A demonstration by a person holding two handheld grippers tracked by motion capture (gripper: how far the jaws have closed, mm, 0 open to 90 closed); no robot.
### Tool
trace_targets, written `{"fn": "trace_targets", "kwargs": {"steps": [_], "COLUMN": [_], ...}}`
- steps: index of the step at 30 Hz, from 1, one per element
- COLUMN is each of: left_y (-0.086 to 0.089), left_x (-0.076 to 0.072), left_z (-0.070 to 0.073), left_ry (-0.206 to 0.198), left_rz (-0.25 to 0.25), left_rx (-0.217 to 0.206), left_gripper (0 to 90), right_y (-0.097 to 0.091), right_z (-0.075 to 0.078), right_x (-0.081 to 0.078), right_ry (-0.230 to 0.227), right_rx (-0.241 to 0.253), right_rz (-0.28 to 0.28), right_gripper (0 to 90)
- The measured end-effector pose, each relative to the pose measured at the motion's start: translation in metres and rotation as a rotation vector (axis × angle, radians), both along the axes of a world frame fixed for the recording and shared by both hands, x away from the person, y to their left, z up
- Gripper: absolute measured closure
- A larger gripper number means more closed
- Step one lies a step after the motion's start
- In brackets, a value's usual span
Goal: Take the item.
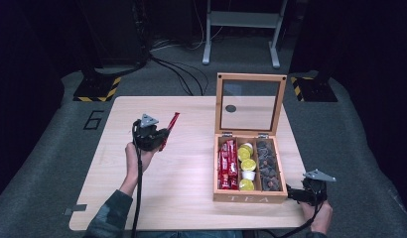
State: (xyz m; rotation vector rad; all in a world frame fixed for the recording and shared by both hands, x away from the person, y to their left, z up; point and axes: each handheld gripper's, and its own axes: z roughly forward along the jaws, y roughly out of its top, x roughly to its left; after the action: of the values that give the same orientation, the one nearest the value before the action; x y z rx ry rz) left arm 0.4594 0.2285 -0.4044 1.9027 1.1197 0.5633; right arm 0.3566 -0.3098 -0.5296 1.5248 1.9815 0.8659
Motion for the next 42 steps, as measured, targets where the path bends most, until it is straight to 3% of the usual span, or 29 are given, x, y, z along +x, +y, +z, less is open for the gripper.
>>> {"fn": "trace_targets", "kwargs": {"steps": [14, 28, 42], "left_y": [0.023, 0.038, 0.051], "left_x": [0.012, 0.027, 0.046], "left_z": [-0.005, -0.017, -0.035], "left_ry": [0.007, 0.008, 0.043], "left_rz": [0.057, 0.109, 0.164], "left_rx": [0.019, 0.004, 0.025], "left_gripper": [83.7, 83.8, 83.7], "right_y": [0.0, 0.0, 0.0], "right_z": [0.0, 0.0, 0.0], "right_x": [0.0, 0.0, 0.0], "right_ry": [-0.001, 0.0, 0.0], "right_rx": [0.007, 0.002, -0.001], "right_rz": [-0.002, 0.0, 0.001], "right_gripper": [6.0, 6.0, 6.0]}}
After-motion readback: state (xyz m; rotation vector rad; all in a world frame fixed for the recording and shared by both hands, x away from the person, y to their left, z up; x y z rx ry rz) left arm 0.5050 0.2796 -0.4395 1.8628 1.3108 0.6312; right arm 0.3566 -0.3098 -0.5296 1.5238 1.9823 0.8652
